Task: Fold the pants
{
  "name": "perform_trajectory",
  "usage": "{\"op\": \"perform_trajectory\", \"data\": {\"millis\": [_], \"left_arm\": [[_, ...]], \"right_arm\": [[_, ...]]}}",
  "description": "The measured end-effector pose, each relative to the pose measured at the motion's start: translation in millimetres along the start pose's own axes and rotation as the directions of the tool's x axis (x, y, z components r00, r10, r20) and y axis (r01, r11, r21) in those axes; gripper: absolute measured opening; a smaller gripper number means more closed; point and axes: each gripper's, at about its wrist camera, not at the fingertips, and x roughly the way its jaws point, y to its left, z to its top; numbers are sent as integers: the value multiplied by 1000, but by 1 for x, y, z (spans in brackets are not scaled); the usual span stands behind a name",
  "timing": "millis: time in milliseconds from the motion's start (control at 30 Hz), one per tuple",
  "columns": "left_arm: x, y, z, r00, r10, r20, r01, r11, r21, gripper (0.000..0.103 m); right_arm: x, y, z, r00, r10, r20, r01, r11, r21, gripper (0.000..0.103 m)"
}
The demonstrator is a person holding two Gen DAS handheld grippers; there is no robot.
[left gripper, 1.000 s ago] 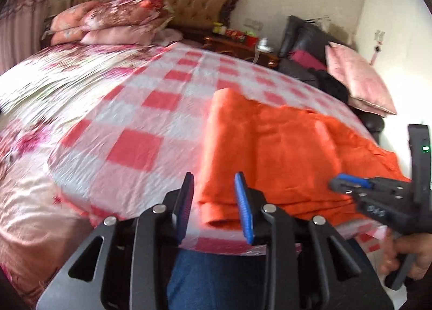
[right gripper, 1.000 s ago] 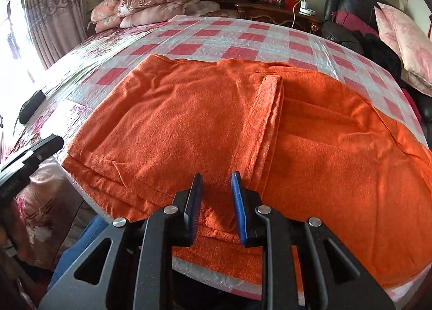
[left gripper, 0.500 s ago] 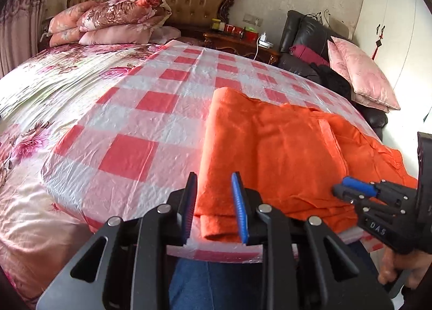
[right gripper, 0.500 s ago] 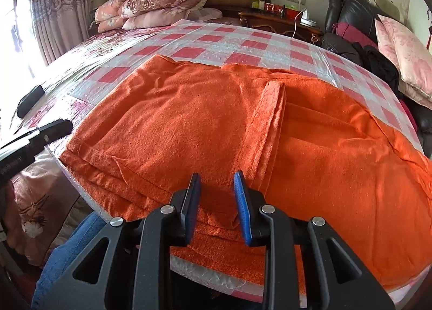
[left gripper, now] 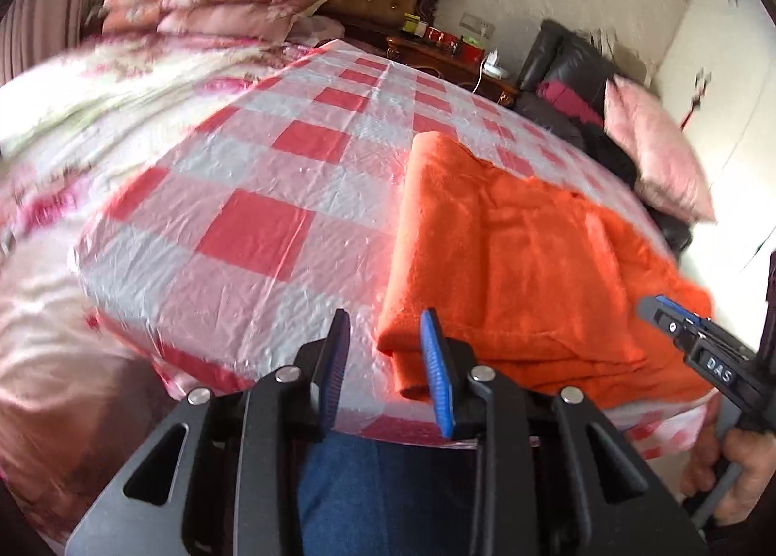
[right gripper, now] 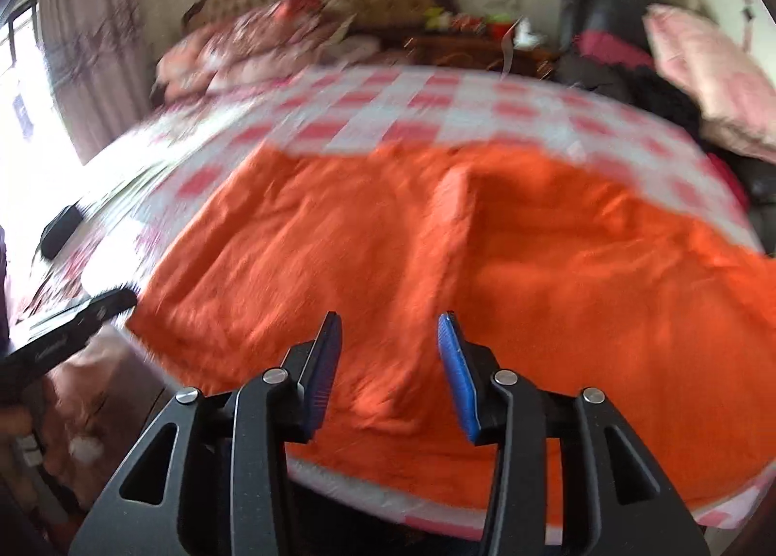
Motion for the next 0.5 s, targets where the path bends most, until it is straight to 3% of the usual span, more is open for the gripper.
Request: {"op": "perform_trajectory", "data": {"millis": [133,300,433,500], "left_arm": [[2,12,0,994,-109,-17,107,989,-102,30],[8,21,-1,990,-141,-30,135,979,-151,30],[11,12,-1,989,-139,-45,134,986,-100,30],[12,3,-2,991,-128,-49,125,990,-57,30]], "right_arm": [[2,-8,7,1000,-22,0,22,1000,1,43],[21,-7,-4,997,-37,-65,35,999,-26,42],[32,-4,-13,993,-53,-103,48,998,-50,43],[32,-3,-15,993,-71,-90,66,996,-61,49]]}}
